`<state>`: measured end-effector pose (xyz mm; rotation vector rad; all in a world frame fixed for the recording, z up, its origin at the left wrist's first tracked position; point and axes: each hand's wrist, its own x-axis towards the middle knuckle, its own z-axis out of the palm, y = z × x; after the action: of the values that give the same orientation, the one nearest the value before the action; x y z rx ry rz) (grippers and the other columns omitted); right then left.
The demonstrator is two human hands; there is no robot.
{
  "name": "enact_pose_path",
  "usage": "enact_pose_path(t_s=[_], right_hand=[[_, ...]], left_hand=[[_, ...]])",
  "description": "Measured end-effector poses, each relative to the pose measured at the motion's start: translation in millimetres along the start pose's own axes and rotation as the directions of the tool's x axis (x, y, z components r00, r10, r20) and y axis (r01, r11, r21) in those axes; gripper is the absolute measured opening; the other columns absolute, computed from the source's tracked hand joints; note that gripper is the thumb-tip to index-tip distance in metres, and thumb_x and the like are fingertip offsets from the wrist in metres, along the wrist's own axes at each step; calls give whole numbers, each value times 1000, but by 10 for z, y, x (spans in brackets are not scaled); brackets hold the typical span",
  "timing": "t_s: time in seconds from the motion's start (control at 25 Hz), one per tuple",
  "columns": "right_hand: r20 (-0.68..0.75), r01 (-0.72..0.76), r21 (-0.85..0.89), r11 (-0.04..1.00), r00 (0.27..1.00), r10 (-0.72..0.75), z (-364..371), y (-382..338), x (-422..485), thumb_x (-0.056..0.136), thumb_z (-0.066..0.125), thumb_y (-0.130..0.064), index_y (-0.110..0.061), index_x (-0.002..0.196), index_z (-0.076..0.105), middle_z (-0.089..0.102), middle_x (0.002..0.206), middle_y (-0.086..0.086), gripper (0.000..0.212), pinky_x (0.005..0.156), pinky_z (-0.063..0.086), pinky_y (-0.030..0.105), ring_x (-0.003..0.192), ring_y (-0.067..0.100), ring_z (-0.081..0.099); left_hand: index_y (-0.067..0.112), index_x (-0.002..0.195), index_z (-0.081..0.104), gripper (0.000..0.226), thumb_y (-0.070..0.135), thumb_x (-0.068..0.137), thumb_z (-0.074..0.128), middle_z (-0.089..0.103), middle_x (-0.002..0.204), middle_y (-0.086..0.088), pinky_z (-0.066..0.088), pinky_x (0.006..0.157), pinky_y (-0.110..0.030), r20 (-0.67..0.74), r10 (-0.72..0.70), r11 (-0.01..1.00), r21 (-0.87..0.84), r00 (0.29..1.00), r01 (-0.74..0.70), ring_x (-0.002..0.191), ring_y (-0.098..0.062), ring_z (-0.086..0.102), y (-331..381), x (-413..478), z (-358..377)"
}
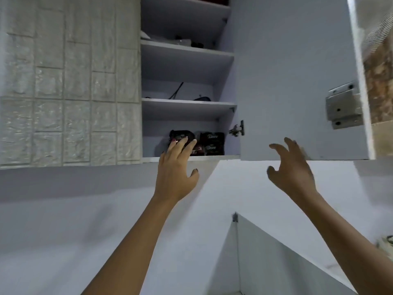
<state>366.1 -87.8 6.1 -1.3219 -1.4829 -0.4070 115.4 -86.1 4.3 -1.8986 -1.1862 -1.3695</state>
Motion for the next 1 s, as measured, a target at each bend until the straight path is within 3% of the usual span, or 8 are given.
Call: enact_pose_path(t_s=[0.12,0.2,0.32,0.48,0.6,0.76,0.88,1.0], right_hand=[[83,30,398,917,994,-68,526,-558,40,77,63,-7,-13,125,49,42,140,10,51,89,31,17,121,28,47],[85,75,496,865,987,-134,916,-961,96,75,64,-7,-10,123,51,50,133,10,49,89,27,12,121,25,48],[211,-29,645,764,967,-142,1553,-1592,232,76,66,-10,-11,129,46,49,136,10,57,93,33,21,124,22,45],[488,-266,724,636,849,-200,2325,-2248,423,74,71,-19,-17,143,20,30,150,9,86,109,32,36,136,24,32],[512,-322,761,563,831,-217,2698,-2538,473,73,72,-14,-21,144,11,30,150,4,94,106,32,36,136,24,32],[517,-458,840,290,838,-175,2729,-2697,585,70,59,-3,-13,130,40,45,125,-2,64,92,36,32,116,19,44],[541,-529,840,118,831,-126,2409,-2639,471,71,50,-13,-19,74,50,52,88,1,7,79,37,36,88,20,48],[427,-436,900,-3,882,-198,1880,-2517,171,80,42,-22,-16,89,52,66,80,4,15,77,48,36,77,20,63]], left_hand=[[24,141,26,69,19,81,59,26,153,-2,13,115,-49,7,-36,996,78,999,36,144,-26,14,-470,-30,-139],[24,142,25,69,19,82,59,24,154,-2,12,115,-52,7,-68,992,106,998,67,144,-25,11,-761,-37,-226],[25,142,25,70,18,81,59,22,154,-1,12,115,-53,-13,-100,983,153,995,101,145,-24,10,-1260,-28,-340],[25,142,24,71,17,80,59,23,154,-1,14,114,-53,-24,-102,978,179,994,105,144,-25,11,-1857,-30,-438],[26,141,25,70,24,77,53,26,153,-2,17,113,-54,-27,-80,975,205,996,83,144,-27,13,-2134,-94,-439],[27,142,23,73,32,75,52,25,153,-1,17,113,-54,-39,-68,974,215,997,75,144,-26,14,-2267,-161,-420],[30,143,15,81,43,73,55,21,155,-1,18,113,-54,-64,-62,971,227,996,75,144,-26,12,-2153,-189,-461],[32,142,10,88,51,71,58,17,155,-2,18,113,-52,-126,-15,971,235,992,44,144,-24,10,-1777,-233,-622]])
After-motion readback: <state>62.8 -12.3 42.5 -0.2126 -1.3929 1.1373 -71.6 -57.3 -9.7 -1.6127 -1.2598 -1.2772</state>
